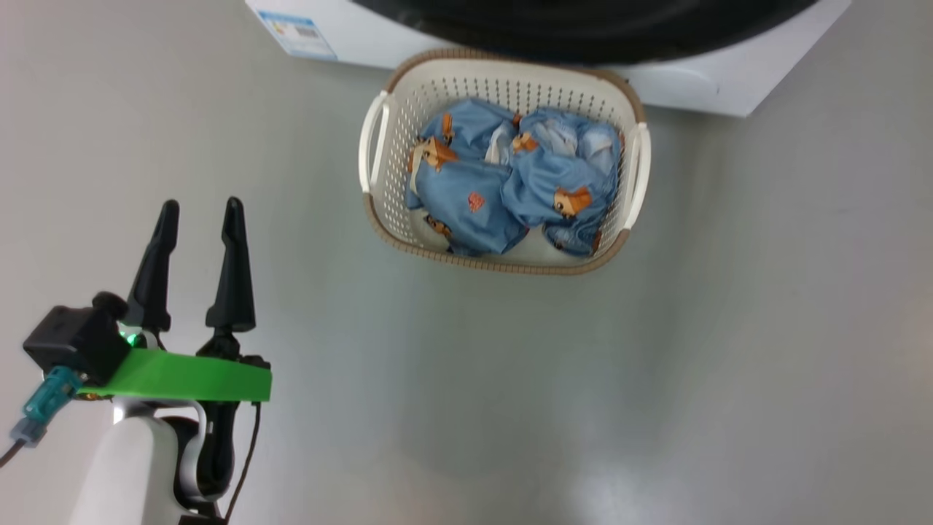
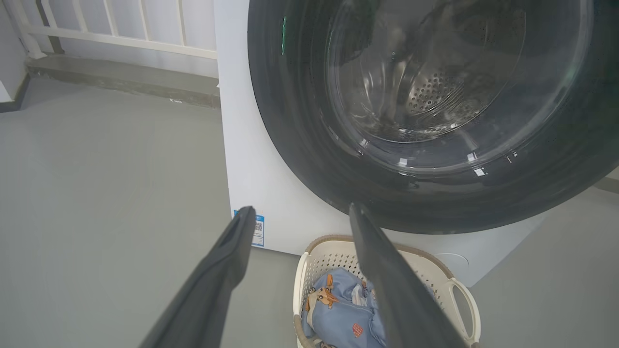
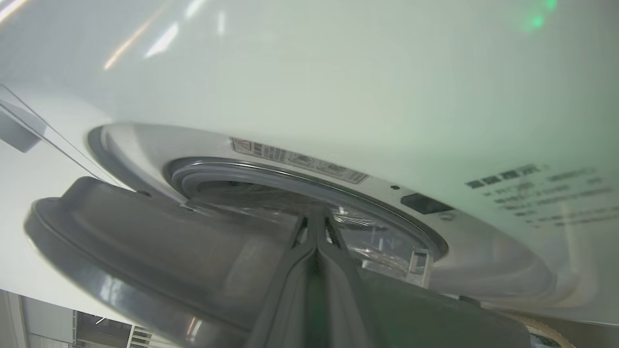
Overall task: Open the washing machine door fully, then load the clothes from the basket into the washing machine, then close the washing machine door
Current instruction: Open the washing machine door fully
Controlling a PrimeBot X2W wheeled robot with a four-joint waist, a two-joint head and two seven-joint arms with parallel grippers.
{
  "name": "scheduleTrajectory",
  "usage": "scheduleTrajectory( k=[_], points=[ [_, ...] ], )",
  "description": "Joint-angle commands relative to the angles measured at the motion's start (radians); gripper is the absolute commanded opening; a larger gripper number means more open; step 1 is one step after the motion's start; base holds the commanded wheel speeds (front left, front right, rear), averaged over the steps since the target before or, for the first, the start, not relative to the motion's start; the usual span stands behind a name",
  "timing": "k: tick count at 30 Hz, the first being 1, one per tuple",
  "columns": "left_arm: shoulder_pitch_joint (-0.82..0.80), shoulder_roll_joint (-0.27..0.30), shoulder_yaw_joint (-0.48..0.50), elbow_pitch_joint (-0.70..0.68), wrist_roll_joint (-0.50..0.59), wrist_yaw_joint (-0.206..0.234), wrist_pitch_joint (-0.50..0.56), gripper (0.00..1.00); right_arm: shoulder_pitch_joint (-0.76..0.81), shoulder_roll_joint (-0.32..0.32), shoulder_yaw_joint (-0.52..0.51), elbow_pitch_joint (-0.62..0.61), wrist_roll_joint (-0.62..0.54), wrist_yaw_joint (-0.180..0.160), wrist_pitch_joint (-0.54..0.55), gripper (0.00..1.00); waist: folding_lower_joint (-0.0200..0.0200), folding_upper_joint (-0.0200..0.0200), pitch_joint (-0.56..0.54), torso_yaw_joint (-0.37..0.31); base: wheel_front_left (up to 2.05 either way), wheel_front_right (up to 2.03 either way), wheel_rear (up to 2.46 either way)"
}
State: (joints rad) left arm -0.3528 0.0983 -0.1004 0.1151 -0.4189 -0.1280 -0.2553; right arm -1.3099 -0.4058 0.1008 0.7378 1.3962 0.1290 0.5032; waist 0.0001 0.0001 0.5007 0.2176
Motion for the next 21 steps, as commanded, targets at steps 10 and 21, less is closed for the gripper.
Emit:
scheduleTrajectory(
  k=[10, 21],
  points=[
    [0.069, 0.029, 0.052, 0.014, 0.018, -0.003, -0.006, 1.0, 0.189, 0.065, 0.051, -0.065, 0.077, 0.002, 0.088, 0.0, -0.0001, -0.0001, -0.157, -0.015, 0.0, 0.0, 0.0],
    [0.188, 0.03, 0.066, 0.055, 0.044, -0.003, -0.006, 1.0, 0.438, 0.097, 0.076, -0.149, 0.151, 0.002, 0.161, 0.0, -0.0001, -0.0001, -0.333, 0.014, 0.0, 0.0, 0.0]
  ],
)
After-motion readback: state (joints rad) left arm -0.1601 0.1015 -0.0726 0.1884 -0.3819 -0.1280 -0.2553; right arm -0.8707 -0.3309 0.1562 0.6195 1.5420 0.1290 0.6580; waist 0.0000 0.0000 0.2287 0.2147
